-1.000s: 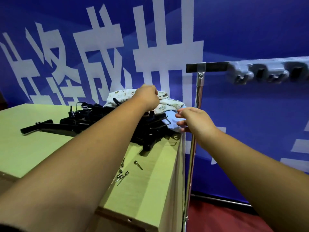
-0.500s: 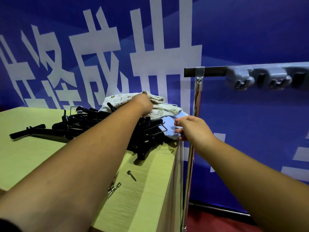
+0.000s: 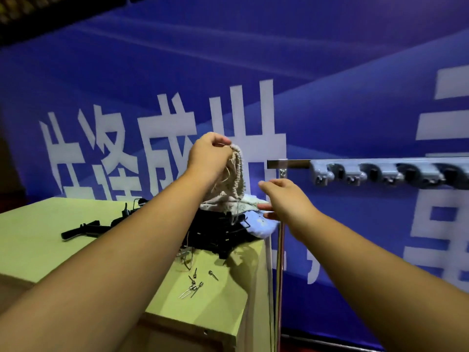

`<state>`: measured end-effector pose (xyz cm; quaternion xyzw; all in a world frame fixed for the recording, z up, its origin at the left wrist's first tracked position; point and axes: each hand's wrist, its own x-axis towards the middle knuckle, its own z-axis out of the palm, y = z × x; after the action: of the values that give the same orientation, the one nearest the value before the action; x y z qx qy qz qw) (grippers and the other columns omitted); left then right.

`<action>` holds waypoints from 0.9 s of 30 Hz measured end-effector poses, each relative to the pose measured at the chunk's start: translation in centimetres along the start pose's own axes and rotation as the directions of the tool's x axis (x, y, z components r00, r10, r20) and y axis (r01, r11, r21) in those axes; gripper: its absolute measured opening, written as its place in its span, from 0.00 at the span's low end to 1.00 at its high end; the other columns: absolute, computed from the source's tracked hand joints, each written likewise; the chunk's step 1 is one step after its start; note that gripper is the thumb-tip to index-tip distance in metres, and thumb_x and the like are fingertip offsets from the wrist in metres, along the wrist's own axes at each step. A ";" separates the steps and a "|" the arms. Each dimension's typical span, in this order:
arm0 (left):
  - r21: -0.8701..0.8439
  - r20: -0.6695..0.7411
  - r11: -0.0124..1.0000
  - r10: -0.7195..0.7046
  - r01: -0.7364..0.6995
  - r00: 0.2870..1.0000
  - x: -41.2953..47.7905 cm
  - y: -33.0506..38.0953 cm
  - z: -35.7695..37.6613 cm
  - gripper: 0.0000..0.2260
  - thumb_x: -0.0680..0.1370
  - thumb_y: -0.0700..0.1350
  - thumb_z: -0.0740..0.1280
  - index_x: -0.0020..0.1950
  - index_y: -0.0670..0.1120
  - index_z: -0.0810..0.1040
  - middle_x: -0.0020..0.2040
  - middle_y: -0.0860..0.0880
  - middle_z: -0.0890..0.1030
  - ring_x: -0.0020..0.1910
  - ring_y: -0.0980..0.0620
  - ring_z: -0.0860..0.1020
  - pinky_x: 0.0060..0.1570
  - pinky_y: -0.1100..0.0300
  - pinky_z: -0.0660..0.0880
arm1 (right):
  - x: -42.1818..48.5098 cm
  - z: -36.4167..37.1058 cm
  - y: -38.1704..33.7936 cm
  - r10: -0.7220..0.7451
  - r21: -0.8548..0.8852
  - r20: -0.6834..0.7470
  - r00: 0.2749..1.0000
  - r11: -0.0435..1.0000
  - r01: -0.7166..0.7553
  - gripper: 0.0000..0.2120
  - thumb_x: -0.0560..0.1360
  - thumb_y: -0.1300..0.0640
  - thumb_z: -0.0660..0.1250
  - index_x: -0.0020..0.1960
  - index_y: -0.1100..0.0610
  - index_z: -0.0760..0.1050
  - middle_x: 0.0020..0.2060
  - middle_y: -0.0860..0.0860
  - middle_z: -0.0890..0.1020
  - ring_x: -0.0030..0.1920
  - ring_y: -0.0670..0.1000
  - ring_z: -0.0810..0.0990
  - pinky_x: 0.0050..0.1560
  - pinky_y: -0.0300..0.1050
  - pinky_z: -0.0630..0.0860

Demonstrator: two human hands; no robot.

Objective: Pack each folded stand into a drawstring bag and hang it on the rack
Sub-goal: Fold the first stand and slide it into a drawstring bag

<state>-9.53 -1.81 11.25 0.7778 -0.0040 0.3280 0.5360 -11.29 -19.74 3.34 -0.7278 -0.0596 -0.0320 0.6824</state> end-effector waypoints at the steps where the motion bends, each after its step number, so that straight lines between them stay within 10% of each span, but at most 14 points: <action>1: -0.024 0.027 1.000 0.000 0.000 1.000 -1.1 1.7 -0.7 0.09 0.75 0.42 0.71 0.51 0.54 0.83 0.49 0.52 0.86 0.49 0.48 0.85 0.52 0.46 0.85 | -1.5 0.0 -1.2 0.020 0.003 0.013 1.000 1.000 -0.020 0.28 0.81 0.44 0.70 0.77 0.52 0.69 0.58 0.48 0.80 0.51 0.54 0.89 0.57 0.59 0.86; 9: -0.083 0.248 0.997 0.012 0.009 0.969 -10.2 12.0 -4.8 0.07 0.78 0.36 0.71 0.55 0.42 0.84 0.48 0.42 0.87 0.41 0.48 0.85 0.36 0.57 0.83 | -11.9 -0.7 -7.5 0.069 0.153 -0.007 0.998 0.986 -0.067 0.26 0.72 0.39 0.68 0.63 0.53 0.77 0.45 0.57 0.87 0.37 0.57 0.83 0.40 0.50 0.78; 12: -0.062 0.293 0.998 0.014 0.005 0.956 -12.7 13.9 -5.7 0.07 0.77 0.37 0.72 0.54 0.40 0.85 0.49 0.38 0.88 0.41 0.48 0.85 0.41 0.53 0.86 | -14.9 -1.6 -8.9 -0.012 0.007 -0.024 1.000 1.000 0.013 0.31 0.66 0.34 0.67 0.63 0.51 0.78 0.49 0.55 0.88 0.44 0.57 0.88 0.51 0.60 0.85; 17: -0.012 0.390 1.000 -0.002 0.007 0.921 -16.5 15.7 -6.8 0.05 0.78 0.39 0.73 0.53 0.41 0.85 0.42 0.42 0.86 0.38 0.49 0.84 0.39 0.57 0.84 | -19.2 -3.2 -8.9 -0.123 -0.161 -0.006 0.992 0.980 0.121 0.09 0.75 0.50 0.61 0.46 0.54 0.75 0.38 0.57 0.82 0.37 0.57 0.81 0.38 0.52 0.84; 27: 0.444 0.512 0.887 -0.131 -0.130 0.849 -21.4 13.2 -10.4 0.07 0.77 0.34 0.70 0.50 0.41 0.87 0.42 0.41 0.83 0.35 0.48 0.78 0.31 0.61 0.78 | -23.0 -6.1 -5.6 -0.143 -0.616 0.008 0.990 0.779 0.117 0.06 0.73 0.62 0.67 0.40 0.61 0.81 0.28 0.61 0.76 0.25 0.56 0.73 0.31 0.49 0.78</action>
<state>-36.29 -6.12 13.44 0.9424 -0.0727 0.0928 0.3132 -34.60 -26.44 6.38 -0.9035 -0.0827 -0.1107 0.4057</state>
